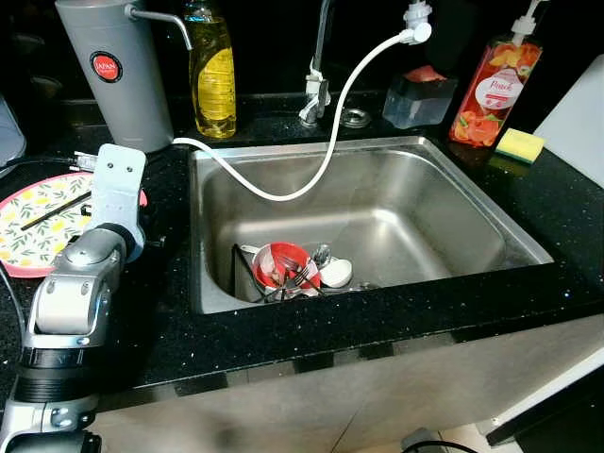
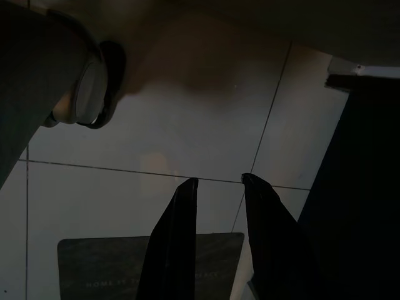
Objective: Kitchen organization
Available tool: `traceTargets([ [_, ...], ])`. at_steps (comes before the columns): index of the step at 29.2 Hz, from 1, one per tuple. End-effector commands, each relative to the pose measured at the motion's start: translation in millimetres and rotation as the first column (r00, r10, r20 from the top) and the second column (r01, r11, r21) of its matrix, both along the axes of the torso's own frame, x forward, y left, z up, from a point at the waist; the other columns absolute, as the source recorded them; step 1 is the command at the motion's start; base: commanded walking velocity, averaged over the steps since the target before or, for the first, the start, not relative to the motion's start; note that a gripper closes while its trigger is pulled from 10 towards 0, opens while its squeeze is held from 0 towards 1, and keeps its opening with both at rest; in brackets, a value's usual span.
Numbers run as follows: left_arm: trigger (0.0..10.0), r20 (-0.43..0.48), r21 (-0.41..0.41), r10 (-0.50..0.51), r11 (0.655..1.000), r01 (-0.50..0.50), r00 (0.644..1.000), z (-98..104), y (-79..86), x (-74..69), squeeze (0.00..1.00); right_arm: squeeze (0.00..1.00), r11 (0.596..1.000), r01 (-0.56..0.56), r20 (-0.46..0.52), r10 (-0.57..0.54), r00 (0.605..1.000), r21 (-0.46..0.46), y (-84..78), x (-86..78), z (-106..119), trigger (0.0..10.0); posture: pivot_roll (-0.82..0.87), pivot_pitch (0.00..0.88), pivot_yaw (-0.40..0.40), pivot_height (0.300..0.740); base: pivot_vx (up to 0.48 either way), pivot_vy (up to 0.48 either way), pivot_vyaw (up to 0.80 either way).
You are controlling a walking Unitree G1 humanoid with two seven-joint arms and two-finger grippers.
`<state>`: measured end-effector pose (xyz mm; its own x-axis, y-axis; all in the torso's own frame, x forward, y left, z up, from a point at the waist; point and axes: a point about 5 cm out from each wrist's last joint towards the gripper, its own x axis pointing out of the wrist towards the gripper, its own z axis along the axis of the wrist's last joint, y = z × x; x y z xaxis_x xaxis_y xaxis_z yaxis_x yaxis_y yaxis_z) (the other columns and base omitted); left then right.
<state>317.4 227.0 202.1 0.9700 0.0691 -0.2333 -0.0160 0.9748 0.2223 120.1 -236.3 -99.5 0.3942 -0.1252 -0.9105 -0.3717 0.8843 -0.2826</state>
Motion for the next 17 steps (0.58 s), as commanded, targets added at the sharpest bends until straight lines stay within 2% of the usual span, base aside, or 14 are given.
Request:
traceTargets([
  [1, 10.0, -0.018, 0.017, 0.003, 1.0, -0.002, 1.0, -1.6, 0.6, 0.9, 0.0, 0.0, 1.0, -0.009, -0.013, 0.009, 1.0, -0.011, -1.0, -3.4, -0.9, 10.0, 0.09, 0.0, -0.035, 0.74, 0.0, 0.0, 0.0],
  [17, 10.0, -0.018, 0.02, 0.002, 1.0, -0.002, 1.0, -1.5, 0.0, 1.4, 0.0, 0.0, 1.0, -0.009, -0.012, 0.009, 1.0, -0.012, 0.0, -4.5, -1.4, 10.0, 0.09, 0.0, -0.032, 0.74, 0.0, 0.0, 0.0],
])
